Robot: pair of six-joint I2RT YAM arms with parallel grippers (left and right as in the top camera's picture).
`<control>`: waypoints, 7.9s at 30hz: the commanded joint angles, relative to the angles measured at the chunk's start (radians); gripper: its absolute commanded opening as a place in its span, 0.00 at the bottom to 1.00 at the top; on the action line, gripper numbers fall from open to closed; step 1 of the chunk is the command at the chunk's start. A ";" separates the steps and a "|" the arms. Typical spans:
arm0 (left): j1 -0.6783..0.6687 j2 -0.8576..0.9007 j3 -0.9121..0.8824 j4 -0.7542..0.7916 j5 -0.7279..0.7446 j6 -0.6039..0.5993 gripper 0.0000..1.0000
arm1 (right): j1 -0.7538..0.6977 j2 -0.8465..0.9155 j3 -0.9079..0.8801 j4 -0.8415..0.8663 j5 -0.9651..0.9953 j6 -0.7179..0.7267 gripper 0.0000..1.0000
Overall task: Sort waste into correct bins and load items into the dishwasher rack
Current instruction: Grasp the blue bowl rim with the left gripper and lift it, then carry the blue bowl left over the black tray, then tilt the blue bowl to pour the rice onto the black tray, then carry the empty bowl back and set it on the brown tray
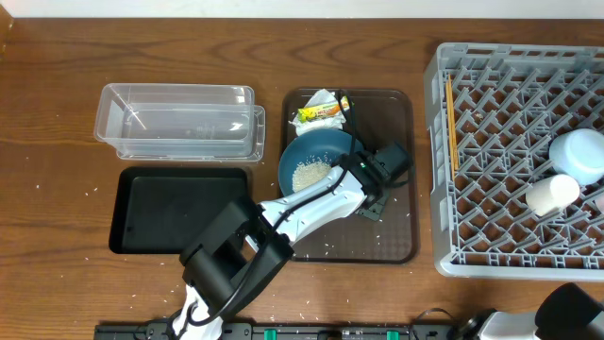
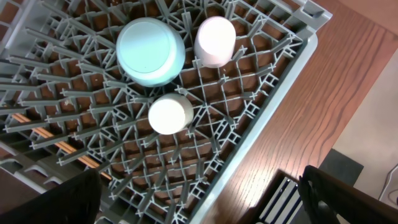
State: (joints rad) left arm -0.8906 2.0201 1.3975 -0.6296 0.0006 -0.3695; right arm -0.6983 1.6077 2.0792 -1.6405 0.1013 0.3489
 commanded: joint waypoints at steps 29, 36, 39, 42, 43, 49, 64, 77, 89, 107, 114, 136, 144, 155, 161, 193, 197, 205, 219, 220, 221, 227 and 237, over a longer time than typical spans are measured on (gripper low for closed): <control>0.011 -0.285 0.051 -0.115 -0.001 -0.106 0.06 | -0.008 0.001 -0.001 -0.001 -0.001 0.013 0.99; 0.096 -0.436 0.051 -0.216 -0.001 -0.171 0.06 | -0.008 0.001 -0.001 -0.001 -0.001 0.013 0.99; 0.144 -0.472 0.051 -0.254 -0.001 -0.172 0.06 | -0.008 0.001 -0.001 -0.001 -0.001 0.013 0.99; 0.191 -0.495 0.051 -0.287 -0.001 -0.188 0.06 | -0.008 0.001 -0.001 -0.001 -0.001 0.014 0.99; 0.207 -0.500 0.051 -0.296 0.000 -0.199 0.06 | -0.008 0.001 -0.001 -0.001 -0.001 0.013 0.99; 0.319 -0.513 0.051 -0.328 0.083 -0.216 0.06 | -0.008 0.001 -0.001 -0.001 -0.001 0.013 0.99; 0.614 -0.650 0.048 -0.365 0.322 -0.163 0.06 | -0.008 0.001 -0.001 -0.001 -0.001 0.014 0.99; 0.771 -0.741 -0.064 -0.363 0.389 -0.175 0.06 | -0.008 0.001 -0.001 -0.001 -0.001 0.014 0.99; 0.905 -0.741 -0.170 -0.232 0.631 -0.160 0.06 | -0.008 0.001 -0.001 -0.001 -0.001 0.013 0.99; 1.247 -0.741 -0.285 -0.220 1.030 -0.040 0.06 | -0.008 0.001 -0.001 -0.001 -0.001 0.013 0.99; 1.323 -0.740 -0.316 -0.221 1.126 0.004 0.06 | -0.008 0.001 -0.001 -0.001 -0.001 0.013 0.99; 1.496 -0.740 -0.320 -0.221 1.383 0.022 0.06 | -0.008 0.001 -0.001 -0.001 -0.001 0.014 0.99; 1.519 -0.740 -0.320 -0.222 1.406 0.021 0.06 | -0.008 0.001 -0.001 -0.001 -0.001 0.013 0.99; 1.604 -0.737 -0.320 -0.254 1.373 0.021 0.06 | -0.008 0.001 -0.001 -0.001 -0.001 0.013 0.99; 1.614 -0.734 -0.321 -0.270 1.405 0.026 0.06 | -0.008 0.001 -0.001 -0.001 -0.001 0.013 0.99; 1.537 -0.800 -0.315 -0.336 1.569 0.069 0.07 | -0.008 0.001 -0.001 -0.001 -0.001 0.014 0.99; 1.439 -0.861 -0.302 -0.328 1.440 0.033 0.06 | -0.008 0.001 -0.001 -0.001 -0.001 0.014 0.99; 1.126 -0.971 -0.296 -0.073 1.107 -0.168 0.06 | -0.008 0.001 -0.001 -0.001 -0.001 0.013 0.99; 0.329 -0.850 -0.296 0.231 0.286 -0.115 0.07 | -0.008 0.001 -0.001 -0.001 -0.001 0.014 0.99; 0.287 -0.828 -0.296 0.240 0.222 -0.096 0.07 | -0.008 0.001 -0.001 -0.001 -0.001 0.014 0.99; 0.246 -0.802 -0.296 0.251 0.169 -0.070 0.07 | -0.008 0.001 -0.001 -0.001 -0.001 0.014 0.99; 0.112 -0.640 -0.296 0.336 0.106 -0.027 0.07 | -0.008 0.001 -0.001 -0.001 -0.001 0.013 0.99; 0.078 -0.412 -0.296 0.396 0.106 0.051 0.07 | -0.008 0.001 -0.001 -0.001 -0.001 0.013 0.99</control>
State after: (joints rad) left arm -0.8097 1.5864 1.0786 -0.2413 0.1398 -0.3752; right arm -0.6983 1.6077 2.0792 -1.6405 0.1013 0.3489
